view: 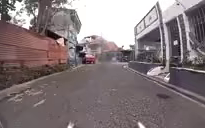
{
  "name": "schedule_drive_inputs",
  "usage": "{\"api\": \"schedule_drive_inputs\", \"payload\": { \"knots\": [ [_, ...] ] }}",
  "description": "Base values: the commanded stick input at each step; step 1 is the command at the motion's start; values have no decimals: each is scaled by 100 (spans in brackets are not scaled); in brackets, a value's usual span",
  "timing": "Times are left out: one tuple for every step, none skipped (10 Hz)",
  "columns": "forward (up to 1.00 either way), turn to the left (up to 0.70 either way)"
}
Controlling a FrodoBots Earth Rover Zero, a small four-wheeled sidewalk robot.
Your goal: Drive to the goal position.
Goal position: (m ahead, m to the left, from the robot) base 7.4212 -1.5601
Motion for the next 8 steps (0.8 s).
{"api": "schedule_drive_inputs", "payload": {
  "knots": [
    [70, 0],
    [70, 0],
    [70, 0],
    [70, 0],
    [70, 0],
    [70, 0],
    [70, 0],
    [70, 0]
  ]
}}
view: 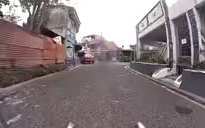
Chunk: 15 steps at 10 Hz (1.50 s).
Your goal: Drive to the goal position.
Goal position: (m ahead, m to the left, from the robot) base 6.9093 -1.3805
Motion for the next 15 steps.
{"api": "schedule_drive_inputs", "payload": {
  "knots": [
    [70, 0],
    [70, 0],
    [70, 0],
    [70, 0],
    [70, 0],
    [70, 0],
    [70, 0],
    [70, 0],
    [70, 0],
    [70, 0],
    [70, 0],
    [70, 0],
    [70, 0],
    [70, -1],
    [70, -8]
  ]
}}
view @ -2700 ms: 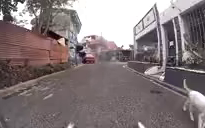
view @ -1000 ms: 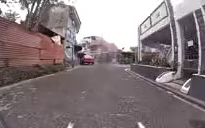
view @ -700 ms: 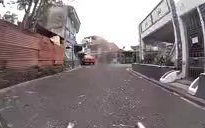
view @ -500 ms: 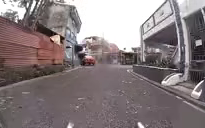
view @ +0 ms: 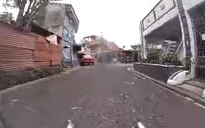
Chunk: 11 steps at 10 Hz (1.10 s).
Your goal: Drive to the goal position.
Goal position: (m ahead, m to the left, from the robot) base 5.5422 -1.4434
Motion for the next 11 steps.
{"api": "schedule_drive_inputs", "payload": {
  "knots": [
    [70, -9],
    [70, -9],
    [70, -10],
    [70, -12],
    [70, -14],
    [70, -14],
    [70, -14],
    [70, -14],
    [70, -14],
    [70, -14],
    [70, -14]
  ]
}}
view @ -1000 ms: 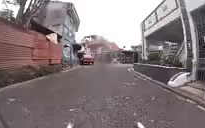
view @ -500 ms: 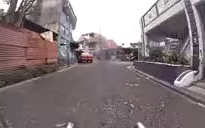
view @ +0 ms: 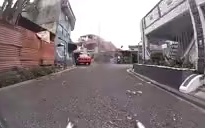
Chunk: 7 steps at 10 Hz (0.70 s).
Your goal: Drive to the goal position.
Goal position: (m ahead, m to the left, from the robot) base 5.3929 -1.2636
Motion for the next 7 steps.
{"api": "schedule_drive_inputs", "payload": {
  "knots": [
    [70, -14],
    [70, -14],
    [70, -14],
    [70, -11],
    [70, -6],
    [70, 0],
    [70, 0]
  ]
}}
